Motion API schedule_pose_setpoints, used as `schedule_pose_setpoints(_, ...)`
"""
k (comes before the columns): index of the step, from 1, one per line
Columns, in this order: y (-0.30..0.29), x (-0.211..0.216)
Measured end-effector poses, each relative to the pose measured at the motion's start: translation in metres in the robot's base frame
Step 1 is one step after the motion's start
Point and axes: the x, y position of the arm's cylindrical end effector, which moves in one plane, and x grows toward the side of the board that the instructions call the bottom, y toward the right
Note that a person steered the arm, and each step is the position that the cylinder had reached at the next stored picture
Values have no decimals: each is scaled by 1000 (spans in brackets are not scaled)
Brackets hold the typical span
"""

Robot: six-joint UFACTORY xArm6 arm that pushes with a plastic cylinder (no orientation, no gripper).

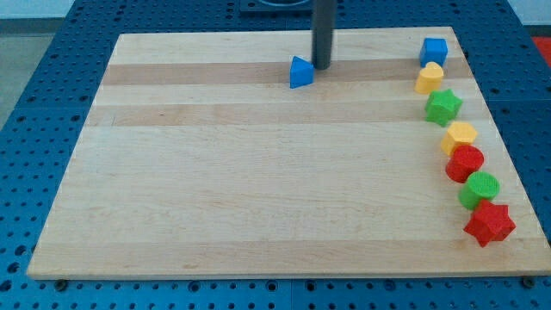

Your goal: Move the blue cube along with the yellow heart to the left side of the green star

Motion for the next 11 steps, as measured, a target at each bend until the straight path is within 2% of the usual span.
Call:
schedule_pose_setpoints(1,28,-40)
schedule_pose_setpoints(2,105,-61)
schedule_pose_setpoints(3,156,-60)
schedule_pose_setpoints(4,180,-56)
schedule_pose_setpoints(5,178,-40)
schedule_pose_setpoints(7,174,20)
schedule_pose_setpoints(9,86,60)
schedule_pose_setpoints(10,69,65)
schedule_pose_setpoints(11,116,59)
